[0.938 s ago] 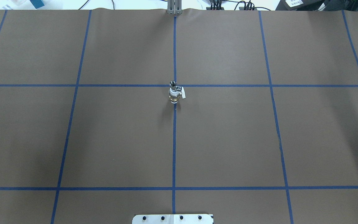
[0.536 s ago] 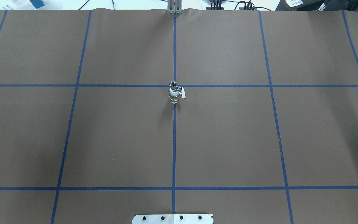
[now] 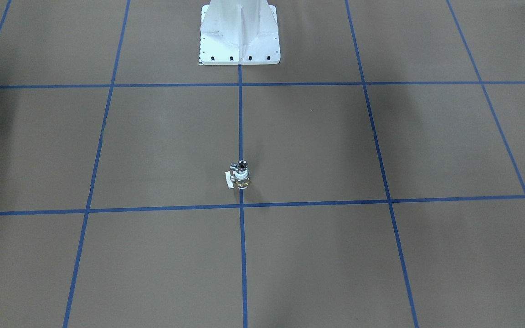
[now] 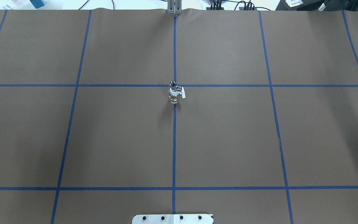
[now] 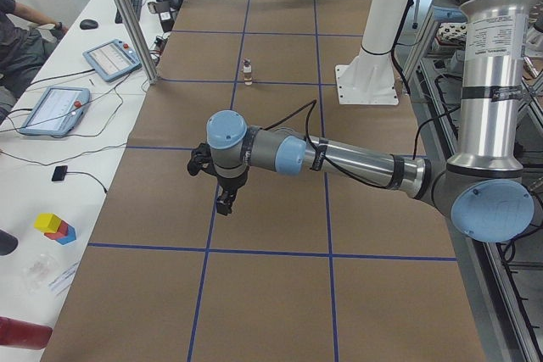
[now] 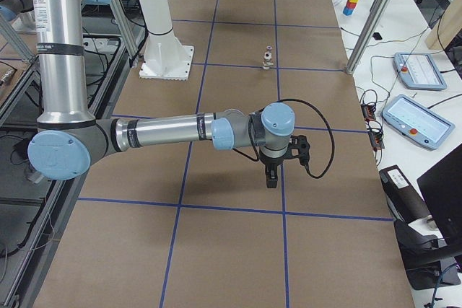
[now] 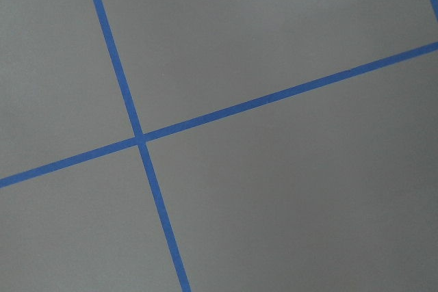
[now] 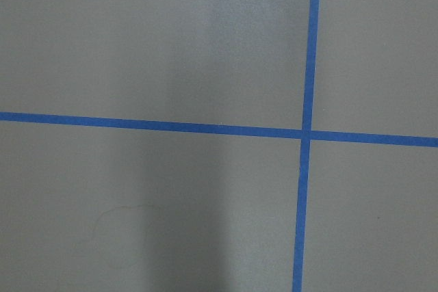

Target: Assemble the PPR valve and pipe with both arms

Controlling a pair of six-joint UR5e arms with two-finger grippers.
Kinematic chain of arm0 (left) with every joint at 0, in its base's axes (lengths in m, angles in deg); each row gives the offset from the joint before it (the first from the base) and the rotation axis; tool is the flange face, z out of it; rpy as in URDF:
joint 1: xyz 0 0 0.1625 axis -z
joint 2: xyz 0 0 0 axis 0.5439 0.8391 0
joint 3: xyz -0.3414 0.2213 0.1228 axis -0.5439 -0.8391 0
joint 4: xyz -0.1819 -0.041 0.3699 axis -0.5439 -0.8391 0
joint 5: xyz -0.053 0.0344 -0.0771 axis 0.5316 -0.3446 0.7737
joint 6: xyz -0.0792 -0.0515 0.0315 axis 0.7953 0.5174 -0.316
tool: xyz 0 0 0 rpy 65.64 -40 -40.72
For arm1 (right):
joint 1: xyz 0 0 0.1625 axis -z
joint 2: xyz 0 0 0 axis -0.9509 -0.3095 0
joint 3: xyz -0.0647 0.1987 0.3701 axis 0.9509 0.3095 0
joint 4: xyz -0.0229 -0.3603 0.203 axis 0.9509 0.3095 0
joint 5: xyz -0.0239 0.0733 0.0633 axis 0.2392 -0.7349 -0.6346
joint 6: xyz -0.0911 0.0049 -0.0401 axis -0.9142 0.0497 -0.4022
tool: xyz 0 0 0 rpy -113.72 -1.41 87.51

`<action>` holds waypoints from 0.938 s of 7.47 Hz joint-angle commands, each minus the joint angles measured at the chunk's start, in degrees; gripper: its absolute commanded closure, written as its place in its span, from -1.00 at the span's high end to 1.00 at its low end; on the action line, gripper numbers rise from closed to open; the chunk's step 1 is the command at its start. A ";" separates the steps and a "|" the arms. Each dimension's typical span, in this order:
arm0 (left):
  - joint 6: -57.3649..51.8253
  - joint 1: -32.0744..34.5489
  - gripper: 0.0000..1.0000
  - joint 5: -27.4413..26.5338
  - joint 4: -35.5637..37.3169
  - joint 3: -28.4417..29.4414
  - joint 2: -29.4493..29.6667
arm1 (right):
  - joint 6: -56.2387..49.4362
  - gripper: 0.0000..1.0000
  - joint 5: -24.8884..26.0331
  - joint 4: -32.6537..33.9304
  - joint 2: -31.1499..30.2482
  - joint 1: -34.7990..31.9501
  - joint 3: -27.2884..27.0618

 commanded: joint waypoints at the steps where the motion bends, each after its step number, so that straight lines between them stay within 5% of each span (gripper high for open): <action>1: 0.01 0.11 0.99 -0.01 0.00 0.47 -0.25 | 3.55 0.99 2.05 0.03 0.35 -0.07 -0.85; 7: 0.45 4.49 0.99 0.08 0.35 4.78 -0.87 | 6.28 0.99 2.15 3.37 -0.54 0.11 -4.20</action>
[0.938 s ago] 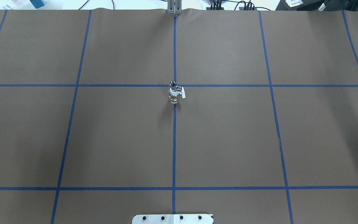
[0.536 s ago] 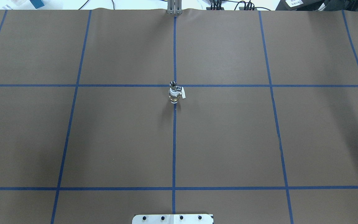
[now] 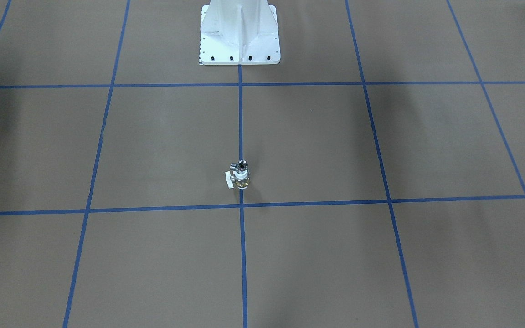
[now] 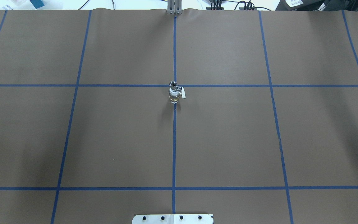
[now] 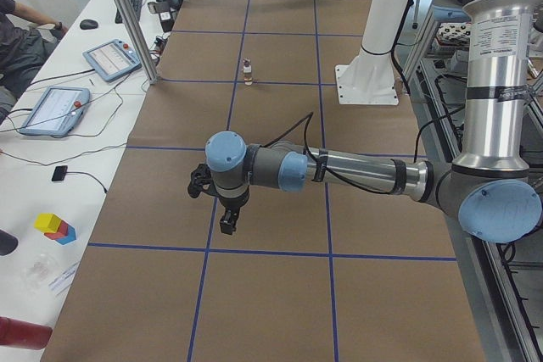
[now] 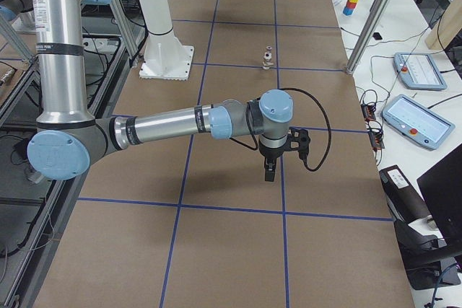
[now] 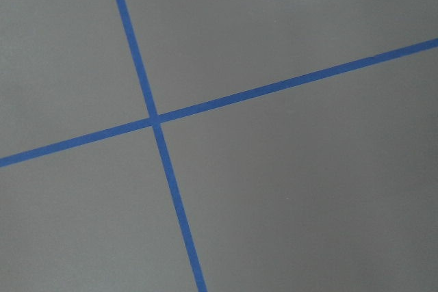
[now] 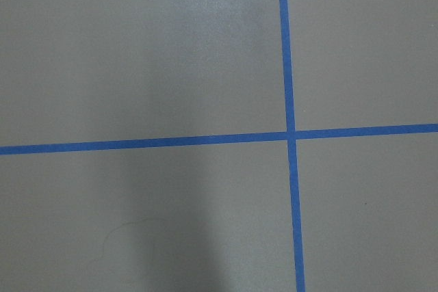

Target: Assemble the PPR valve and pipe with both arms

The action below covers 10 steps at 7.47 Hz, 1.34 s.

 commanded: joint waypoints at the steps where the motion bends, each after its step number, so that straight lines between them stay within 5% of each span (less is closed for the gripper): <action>1: 0.33 1.92 0.99 0.09 0.36 0.42 0.00 | -0.05 0.99 -0.01 0.00 -0.14 0.10 0.20; 10: 1.29 2.71 0.99 0.18 0.62 -1.16 0.08 | -0.05 0.99 -0.01 0.00 -0.14 0.19 0.38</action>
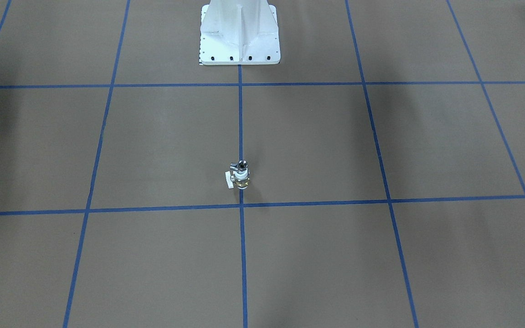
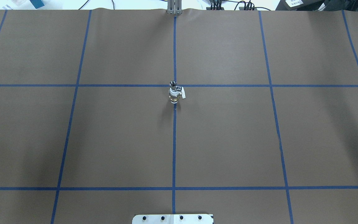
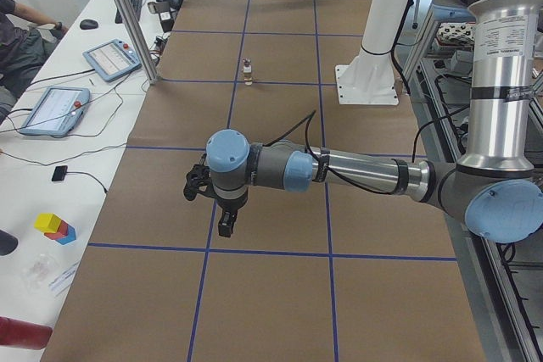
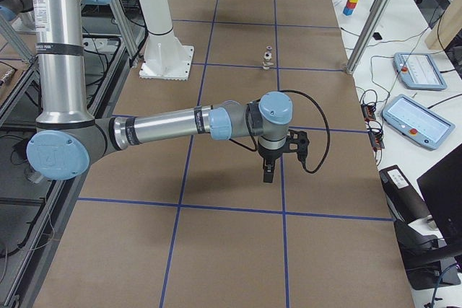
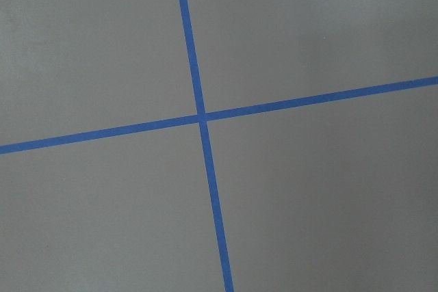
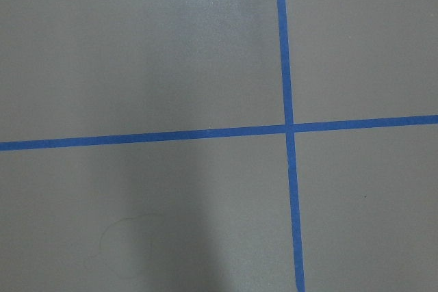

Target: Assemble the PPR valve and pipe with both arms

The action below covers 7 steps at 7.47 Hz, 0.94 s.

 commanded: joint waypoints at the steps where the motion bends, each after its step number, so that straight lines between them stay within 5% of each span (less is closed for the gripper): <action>1: 1.58 -0.08 0.99 -0.07 0.25 0.14 0.09 | 0.00 0.99 0.00 -0.09 0.00 0.00 0.00; 7: 5.64 0.00 0.99 -0.16 0.60 -0.30 0.00 | -0.09 0.99 0.09 -0.09 0.00 0.09 0.09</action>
